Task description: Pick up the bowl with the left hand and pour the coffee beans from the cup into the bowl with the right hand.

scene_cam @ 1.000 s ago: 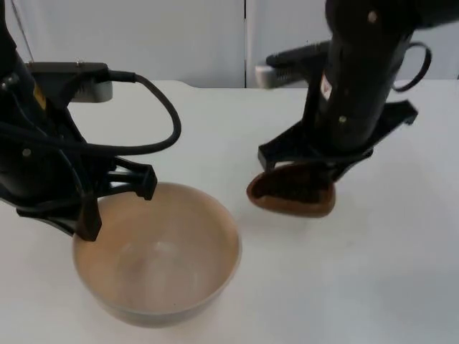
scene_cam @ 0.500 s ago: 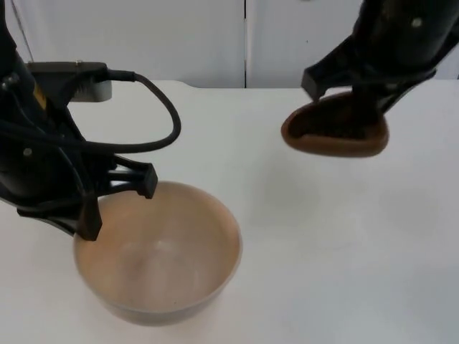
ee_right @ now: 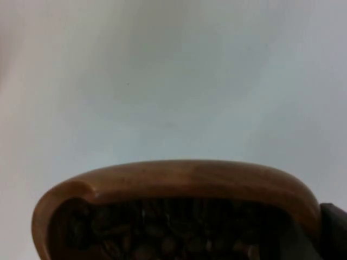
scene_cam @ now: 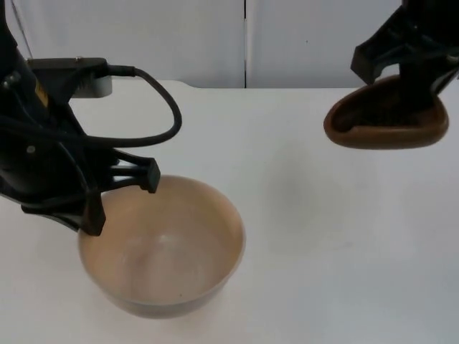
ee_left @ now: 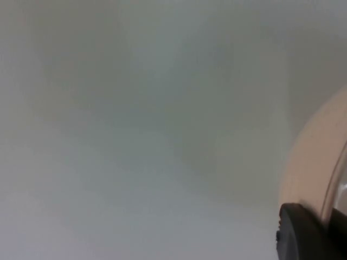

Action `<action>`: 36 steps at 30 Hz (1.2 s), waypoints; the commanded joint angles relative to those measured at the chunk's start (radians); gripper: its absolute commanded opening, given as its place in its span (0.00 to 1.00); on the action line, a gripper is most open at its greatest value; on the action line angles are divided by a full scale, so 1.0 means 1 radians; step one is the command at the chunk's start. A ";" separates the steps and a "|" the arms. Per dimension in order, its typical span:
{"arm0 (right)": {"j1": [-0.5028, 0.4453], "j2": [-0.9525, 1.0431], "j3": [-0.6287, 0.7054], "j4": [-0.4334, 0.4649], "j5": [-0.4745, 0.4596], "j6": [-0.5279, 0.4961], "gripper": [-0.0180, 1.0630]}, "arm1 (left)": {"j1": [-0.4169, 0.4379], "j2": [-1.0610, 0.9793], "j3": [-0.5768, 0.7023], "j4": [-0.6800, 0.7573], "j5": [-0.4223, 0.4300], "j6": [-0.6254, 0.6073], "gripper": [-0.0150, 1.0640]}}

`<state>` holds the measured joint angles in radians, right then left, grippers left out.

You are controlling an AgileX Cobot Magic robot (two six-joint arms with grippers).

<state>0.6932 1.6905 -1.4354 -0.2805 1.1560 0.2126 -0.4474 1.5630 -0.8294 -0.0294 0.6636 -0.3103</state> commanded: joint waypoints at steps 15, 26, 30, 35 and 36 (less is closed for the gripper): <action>0.156 0.027 -0.039 0.001 -0.042 0.030 0.02 | -0.006 -0.008 0.003 -0.038 -0.003 -0.010 0.01; 0.214 0.173 -0.308 -0.007 0.065 -0.012 0.02 | -0.006 -0.008 0.003 -0.038 -0.002 -0.010 0.01; 0.215 0.193 -0.341 -0.039 0.065 -0.015 0.02 | -0.006 -0.008 0.003 -0.038 -0.005 -0.010 0.01; 0.259 0.193 -0.341 -0.157 0.065 -0.009 0.02 | -0.006 -0.008 0.003 -0.038 -0.015 -0.010 0.01; 0.259 0.193 -0.341 -0.157 0.065 -0.009 0.02 | -0.006 -0.008 0.003 -0.038 -0.015 -0.010 0.01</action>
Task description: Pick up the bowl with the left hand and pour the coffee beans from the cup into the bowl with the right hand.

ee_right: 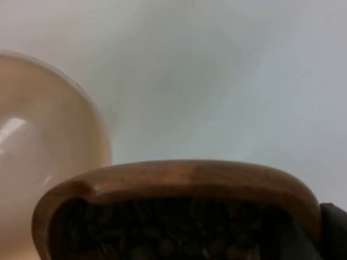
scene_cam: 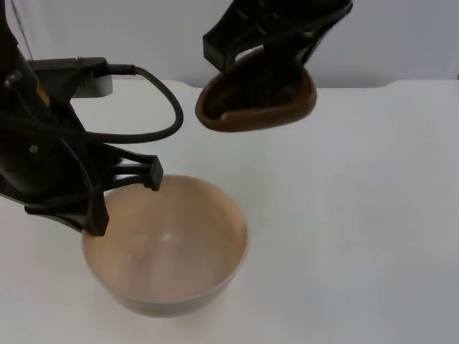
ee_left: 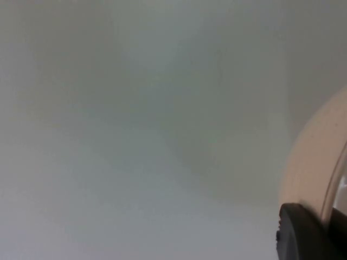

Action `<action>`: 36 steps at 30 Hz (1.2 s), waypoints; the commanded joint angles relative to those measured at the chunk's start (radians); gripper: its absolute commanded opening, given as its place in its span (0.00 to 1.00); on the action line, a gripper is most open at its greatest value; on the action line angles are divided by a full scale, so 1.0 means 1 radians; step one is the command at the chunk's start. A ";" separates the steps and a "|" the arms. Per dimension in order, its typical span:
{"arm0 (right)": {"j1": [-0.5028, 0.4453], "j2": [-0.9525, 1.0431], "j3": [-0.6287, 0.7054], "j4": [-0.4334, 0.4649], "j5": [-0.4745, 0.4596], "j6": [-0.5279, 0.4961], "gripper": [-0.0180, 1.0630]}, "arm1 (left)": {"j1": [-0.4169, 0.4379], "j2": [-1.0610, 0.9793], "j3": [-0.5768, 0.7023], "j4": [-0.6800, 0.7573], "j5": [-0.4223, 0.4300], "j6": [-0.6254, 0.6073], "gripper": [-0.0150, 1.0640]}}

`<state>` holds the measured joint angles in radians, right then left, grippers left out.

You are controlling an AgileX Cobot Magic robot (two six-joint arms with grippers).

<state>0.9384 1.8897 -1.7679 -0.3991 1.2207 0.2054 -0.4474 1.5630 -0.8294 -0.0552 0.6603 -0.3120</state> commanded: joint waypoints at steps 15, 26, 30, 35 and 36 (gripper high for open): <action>0.146 -0.006 -0.009 -0.336 0.000 0.007 0.02 | -0.006 -0.008 0.003 -0.012 -0.011 -0.008 0.01; 0.155 0.014 -0.009 -0.359 0.000 -0.093 0.02 | -0.006 -0.008 0.003 -0.012 -0.011 -0.008 0.01; 0.175 0.021 -0.009 -0.410 0.000 -0.146 0.02 | -0.006 -0.008 0.003 -0.012 -0.011 -0.008 0.01; 0.212 0.021 -0.009 -0.462 0.000 -0.191 0.02 | -0.006 -0.008 0.003 -0.012 -0.011 -0.008 0.01; 0.212 0.021 -0.009 -0.462 0.000 -0.191 0.02 | -0.006 -0.008 0.003 -0.012 -0.011 -0.008 0.01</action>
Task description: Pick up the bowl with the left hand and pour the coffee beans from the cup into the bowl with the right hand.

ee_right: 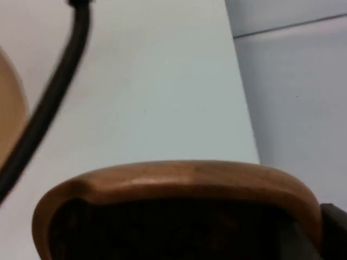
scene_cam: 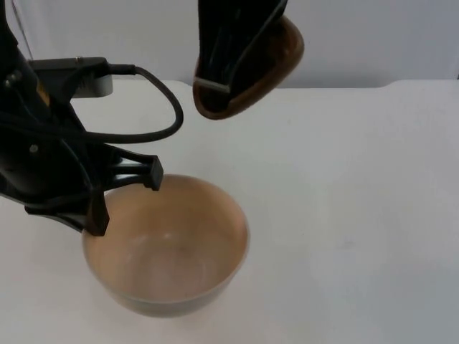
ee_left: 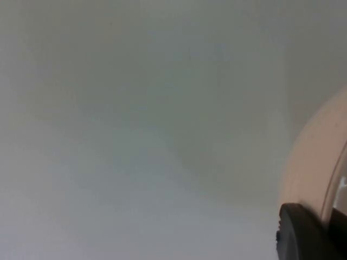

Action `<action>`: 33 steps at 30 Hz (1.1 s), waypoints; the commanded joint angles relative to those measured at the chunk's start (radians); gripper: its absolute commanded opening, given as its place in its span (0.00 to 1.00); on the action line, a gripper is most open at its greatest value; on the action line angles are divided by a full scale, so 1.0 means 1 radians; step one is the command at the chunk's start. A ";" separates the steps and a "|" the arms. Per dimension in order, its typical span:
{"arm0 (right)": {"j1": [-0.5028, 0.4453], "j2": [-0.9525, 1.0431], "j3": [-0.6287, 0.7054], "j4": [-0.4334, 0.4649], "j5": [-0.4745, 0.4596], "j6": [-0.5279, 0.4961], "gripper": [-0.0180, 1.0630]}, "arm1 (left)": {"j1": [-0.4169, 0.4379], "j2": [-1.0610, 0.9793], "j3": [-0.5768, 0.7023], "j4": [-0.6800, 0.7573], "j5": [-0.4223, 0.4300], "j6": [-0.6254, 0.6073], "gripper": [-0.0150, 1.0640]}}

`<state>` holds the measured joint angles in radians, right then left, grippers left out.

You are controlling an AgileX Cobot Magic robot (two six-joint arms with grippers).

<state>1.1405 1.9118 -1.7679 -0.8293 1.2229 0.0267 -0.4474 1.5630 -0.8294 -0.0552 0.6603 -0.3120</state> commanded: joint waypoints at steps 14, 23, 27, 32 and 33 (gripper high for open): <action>0.070 0.042 -0.009 -0.219 -0.002 -0.092 0.02 | -0.006 -0.008 0.003 -0.012 -0.011 -0.008 0.01; 0.105 0.078 -0.009 -0.323 -0.002 -0.102 0.02 | -0.006 -0.008 0.003 -0.012 -0.011 -0.008 0.01; 0.117 0.084 -0.009 -0.335 -0.002 -0.106 0.02 | -0.006 -0.008 0.003 -0.014 -0.011 -0.008 0.01; 0.140 0.084 -0.009 -0.400 -0.002 -0.102 0.02 | -0.006 -0.008 0.003 -0.014 -0.011 -0.008 0.01; 0.140 0.084 -0.009 -0.414 -0.002 -0.103 0.02 | -0.006 -0.008 0.003 -0.014 -0.011 -0.008 0.01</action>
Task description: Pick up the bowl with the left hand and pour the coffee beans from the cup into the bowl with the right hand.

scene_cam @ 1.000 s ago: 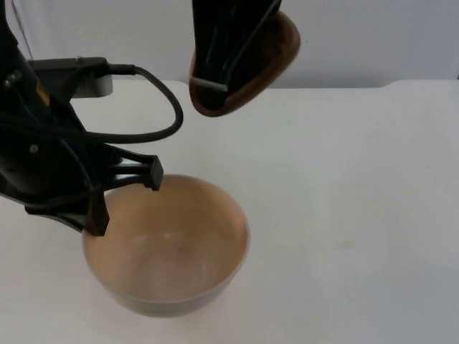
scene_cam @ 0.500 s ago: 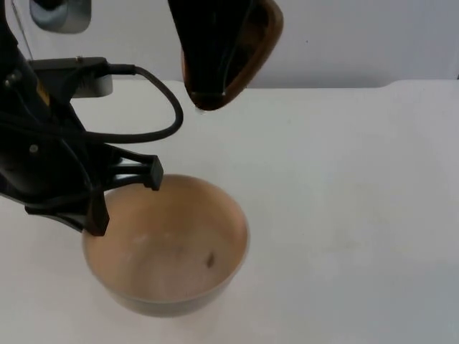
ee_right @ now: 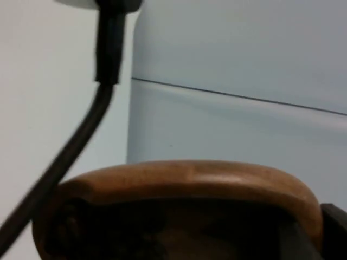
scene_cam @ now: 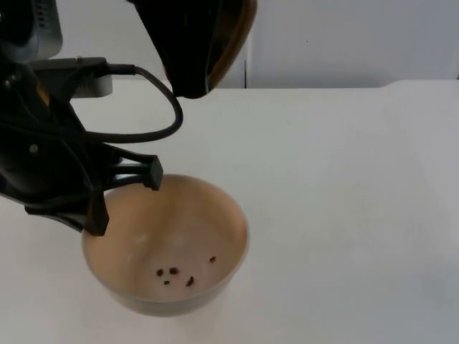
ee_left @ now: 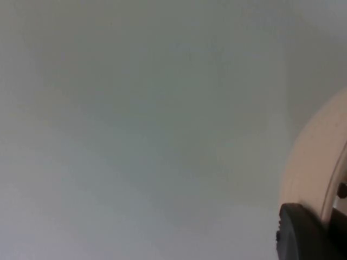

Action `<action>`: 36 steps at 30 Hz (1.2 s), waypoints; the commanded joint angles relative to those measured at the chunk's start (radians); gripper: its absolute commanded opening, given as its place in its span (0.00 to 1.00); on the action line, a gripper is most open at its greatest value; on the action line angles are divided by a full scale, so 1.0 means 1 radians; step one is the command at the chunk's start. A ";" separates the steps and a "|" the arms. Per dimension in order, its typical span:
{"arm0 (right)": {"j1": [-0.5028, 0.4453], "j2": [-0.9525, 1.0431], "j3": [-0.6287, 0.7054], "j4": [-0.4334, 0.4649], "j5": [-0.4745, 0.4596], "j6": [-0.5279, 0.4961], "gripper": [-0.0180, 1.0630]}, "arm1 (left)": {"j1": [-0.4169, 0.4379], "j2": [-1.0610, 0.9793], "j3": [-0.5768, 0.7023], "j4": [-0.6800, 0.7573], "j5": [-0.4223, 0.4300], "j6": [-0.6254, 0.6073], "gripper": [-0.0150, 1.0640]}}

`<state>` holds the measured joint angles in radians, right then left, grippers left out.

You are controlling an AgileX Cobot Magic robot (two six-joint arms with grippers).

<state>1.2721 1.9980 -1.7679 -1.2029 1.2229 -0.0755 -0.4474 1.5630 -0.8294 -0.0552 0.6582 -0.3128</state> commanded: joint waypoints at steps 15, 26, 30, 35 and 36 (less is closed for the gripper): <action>0.019 -0.002 -0.009 -0.101 -0.002 -0.008 0.02 | -0.006 -0.008 0.003 -0.014 -0.009 -0.008 0.01; 0.019 -0.002 -0.009 -0.101 -0.002 -0.008 0.02 | -0.006 -0.008 0.003 -0.014 -0.009 -0.008 0.01; 0.019 -0.002 -0.009 -0.101 -0.002 -0.008 0.02 | -0.006 -0.008 0.003 -0.014 -0.009 -0.008 0.01; 0.017 -0.006 -0.009 -0.095 -0.002 -0.008 0.02 | -0.006 -0.008 0.003 -0.014 -0.009 -0.008 0.01; 0.017 -0.006 -0.009 -0.095 -0.002 -0.008 0.02 | -0.006 -0.008 0.003 -0.014 -0.009 -0.008 0.01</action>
<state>1.2810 1.9980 -1.7679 -1.2817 1.2300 -0.0821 -0.4474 1.5630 -0.8294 -0.0567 0.6582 -0.3128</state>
